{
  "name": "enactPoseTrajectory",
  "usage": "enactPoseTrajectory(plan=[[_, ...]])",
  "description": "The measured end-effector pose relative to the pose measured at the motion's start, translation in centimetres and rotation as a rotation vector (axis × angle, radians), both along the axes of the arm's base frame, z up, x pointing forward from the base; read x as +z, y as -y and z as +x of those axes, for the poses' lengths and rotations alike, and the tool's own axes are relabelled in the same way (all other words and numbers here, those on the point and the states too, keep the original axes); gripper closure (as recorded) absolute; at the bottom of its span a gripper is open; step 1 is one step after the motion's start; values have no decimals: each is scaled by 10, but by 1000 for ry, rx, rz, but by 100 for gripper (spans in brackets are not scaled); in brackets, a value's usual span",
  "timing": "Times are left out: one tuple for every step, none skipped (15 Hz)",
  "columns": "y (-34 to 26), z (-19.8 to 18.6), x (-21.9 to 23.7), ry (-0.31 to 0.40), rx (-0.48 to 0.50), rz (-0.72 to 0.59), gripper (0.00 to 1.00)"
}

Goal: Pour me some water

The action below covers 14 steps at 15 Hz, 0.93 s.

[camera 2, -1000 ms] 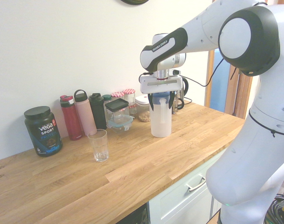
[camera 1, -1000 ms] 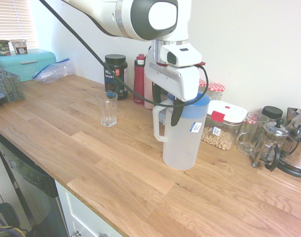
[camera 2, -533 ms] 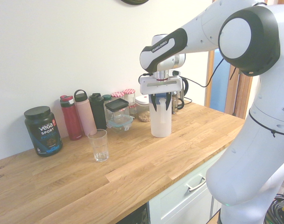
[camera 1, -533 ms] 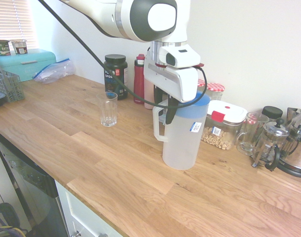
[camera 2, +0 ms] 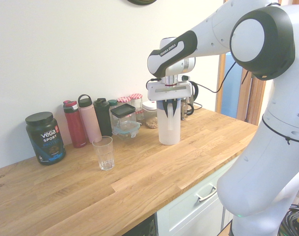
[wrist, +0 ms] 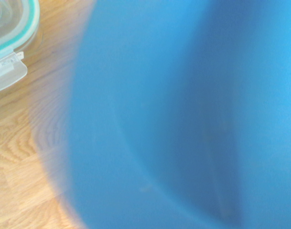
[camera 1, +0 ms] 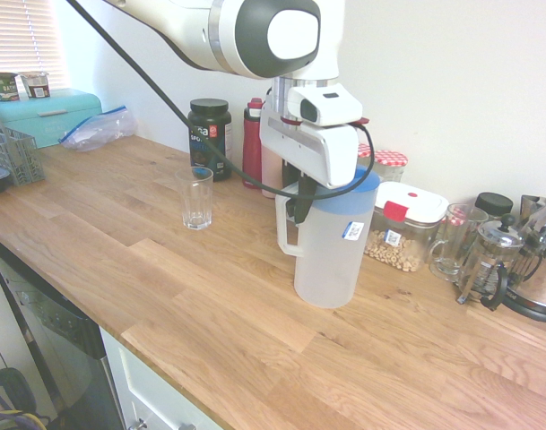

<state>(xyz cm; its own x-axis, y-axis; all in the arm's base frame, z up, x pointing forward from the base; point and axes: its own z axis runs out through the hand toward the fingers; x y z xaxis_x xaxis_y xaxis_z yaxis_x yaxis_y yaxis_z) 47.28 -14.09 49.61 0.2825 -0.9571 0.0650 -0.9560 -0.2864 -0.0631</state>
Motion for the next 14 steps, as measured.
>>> enactPoseTrajectory(plan=[[0, 0, 0, 0, 0, 0, 100], [0, 0, 0, 0, 0, 0, 100], [0, 0, 0, 0, 0, 0, 100], [1, 0, 0, 0, 0, 0, 100], [2, -1, 0, 1, 4, 0, 100], [3, -2, 1, 1, 13, 0, 100], [5, -4, 4, 5, 31, 2, 100], [5, -8, 11, 15, 55, 5, 100], [3, -13, 21, 27, 81, 2, 100], [2, -20, 34, 40, 106, -2, 100], [-1, -29, 49, 54, 133, -8, 100], [-5, -37, 62, 63, 175, -15, 100], [-10, -45, 72, 66, 233, -23, 100], [-16, -50, 78, 61, 293, -28, 100]])
